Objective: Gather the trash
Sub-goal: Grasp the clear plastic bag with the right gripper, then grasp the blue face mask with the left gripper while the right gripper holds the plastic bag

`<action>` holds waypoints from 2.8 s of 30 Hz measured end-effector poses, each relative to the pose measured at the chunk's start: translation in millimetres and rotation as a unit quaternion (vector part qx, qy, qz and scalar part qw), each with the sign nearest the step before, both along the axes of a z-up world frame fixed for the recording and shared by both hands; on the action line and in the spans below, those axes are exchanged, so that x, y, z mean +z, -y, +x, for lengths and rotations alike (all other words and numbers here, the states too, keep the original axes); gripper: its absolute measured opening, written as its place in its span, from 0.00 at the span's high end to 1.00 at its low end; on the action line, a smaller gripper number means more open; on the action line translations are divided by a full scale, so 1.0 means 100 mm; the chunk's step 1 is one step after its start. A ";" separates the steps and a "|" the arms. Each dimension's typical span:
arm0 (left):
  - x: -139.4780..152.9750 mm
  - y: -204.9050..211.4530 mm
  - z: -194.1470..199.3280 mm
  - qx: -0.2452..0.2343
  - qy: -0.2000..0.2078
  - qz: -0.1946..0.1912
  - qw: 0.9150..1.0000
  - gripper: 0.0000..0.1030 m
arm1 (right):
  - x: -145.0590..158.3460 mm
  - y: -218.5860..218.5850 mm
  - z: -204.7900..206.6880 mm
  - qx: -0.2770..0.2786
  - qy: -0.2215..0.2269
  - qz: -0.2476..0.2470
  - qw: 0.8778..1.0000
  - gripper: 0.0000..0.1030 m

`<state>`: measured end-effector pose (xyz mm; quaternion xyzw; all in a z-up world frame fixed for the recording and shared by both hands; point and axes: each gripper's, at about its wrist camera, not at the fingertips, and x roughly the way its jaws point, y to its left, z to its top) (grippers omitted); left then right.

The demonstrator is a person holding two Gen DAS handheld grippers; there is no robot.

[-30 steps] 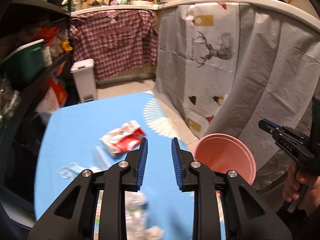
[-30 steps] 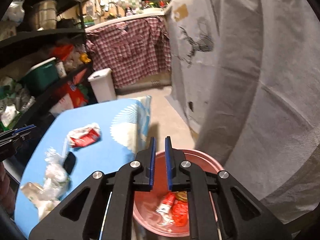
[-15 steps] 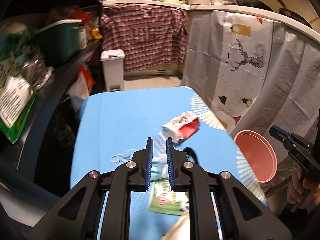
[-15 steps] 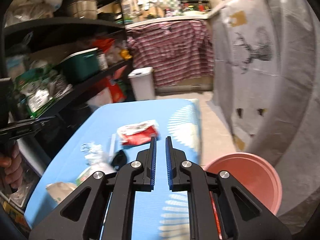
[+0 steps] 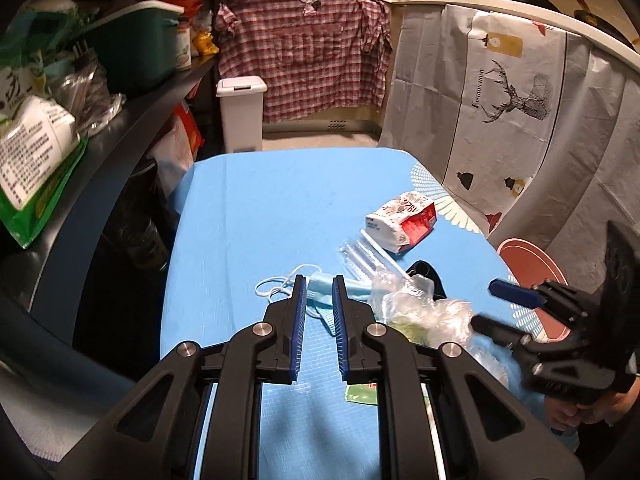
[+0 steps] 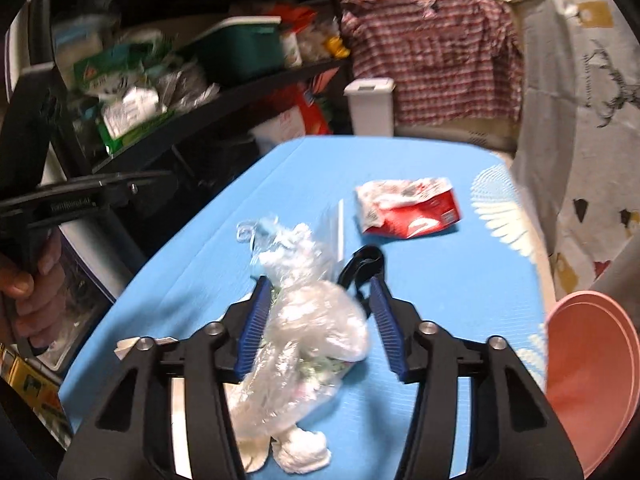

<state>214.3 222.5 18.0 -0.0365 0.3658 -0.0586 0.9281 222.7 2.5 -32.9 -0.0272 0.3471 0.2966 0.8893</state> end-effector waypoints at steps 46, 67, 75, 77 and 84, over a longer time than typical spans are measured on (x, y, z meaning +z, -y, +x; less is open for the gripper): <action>-0.86 0.78 0.73 -0.065 -0.126 0.044 0.989 0.61 | 0.14 0.74 0.32 -0.062 -0.008 0.013 0.998 0.62; -0.19 0.68 0.39 -0.033 -0.048 0.051 0.997 0.87 | 0.43 0.95 0.06 -0.084 0.021 0.018 0.996 0.62; 0.16 0.78 0.16 -0.037 -0.006 0.038 0.999 0.87 | 0.81 1.15 -0.15 -0.093 0.052 0.014 0.994 0.62; 0.21 0.84 0.11 -0.042 0.001 0.039 0.998 0.87 | 0.89 1.21 -0.19 -0.099 0.058 0.015 0.993 0.62; 0.36 0.97 -0.03 -0.049 0.024 0.033 0.998 0.87 | 1.10 1.37 -0.32 -0.109 0.077 0.008 0.991 0.62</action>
